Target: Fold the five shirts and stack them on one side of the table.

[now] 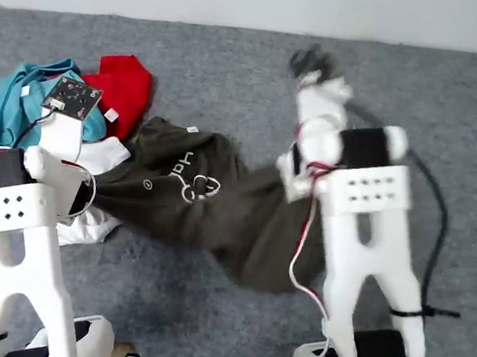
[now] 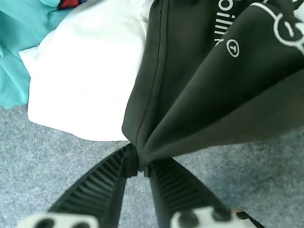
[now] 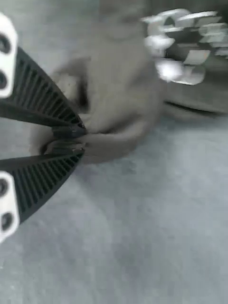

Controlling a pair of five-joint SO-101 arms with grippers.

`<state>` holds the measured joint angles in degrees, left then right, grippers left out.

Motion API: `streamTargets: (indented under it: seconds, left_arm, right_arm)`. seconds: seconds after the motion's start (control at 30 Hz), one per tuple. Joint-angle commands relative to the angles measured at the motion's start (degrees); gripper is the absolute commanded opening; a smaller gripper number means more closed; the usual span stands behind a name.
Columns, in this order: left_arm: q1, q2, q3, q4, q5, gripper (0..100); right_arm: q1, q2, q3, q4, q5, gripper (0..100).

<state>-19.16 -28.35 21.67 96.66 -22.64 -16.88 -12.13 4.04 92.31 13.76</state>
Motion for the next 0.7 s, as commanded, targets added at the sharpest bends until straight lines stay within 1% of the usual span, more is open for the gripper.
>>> streamTargets:
  seconds: [0.0, 0.13, 0.2, 0.3, 0.37, 0.53, 0.6, 0.67]
  left_arm:
    - [-0.2, -1.6, -0.2, -0.4, -1.0, 1]
    - [-0.2, -1.6, -0.2, -0.4, -1.0, 1]
    - [-0.2, -1.6, -0.2, -0.4, -1.0, 1]
    - [-0.2, -1.6, -0.2, -0.4, -1.0, 1]
    - [-0.2, -1.6, -0.2, -0.4, -1.0, 1]
    - [-0.2, -1.6, -0.2, -0.4, -1.0, 1]
    - [-0.2, -1.6, -0.2, -0.4, -1.0, 1]
    - [-0.2, -1.6, -0.2, -0.5, -1.0, 1]
  right_arm:
    - [-4.7, -0.9, 10.6, -0.1, 6.6, 0.9]
    - [-8.5, -4.4, 18.7, 2.2, 14.5, 0.9]
    - [-9.6, -8.0, 21.2, 3.2, 19.8, 0.9]
    - [-12.4, -14.5, 25.1, 7.4, 29.5, 0.9]
    - [-14.3, -19.2, 27.8, 9.7, 33.8, 0.9]
    - [-16.8, -29.1, 34.3, 10.2, 37.9, 0.9]
    - [-19.3, -31.6, 38.2, 10.2, 39.8, 0.9]
    - [-22.2, -33.1, 41.1, 10.1, 39.7, 1.1]
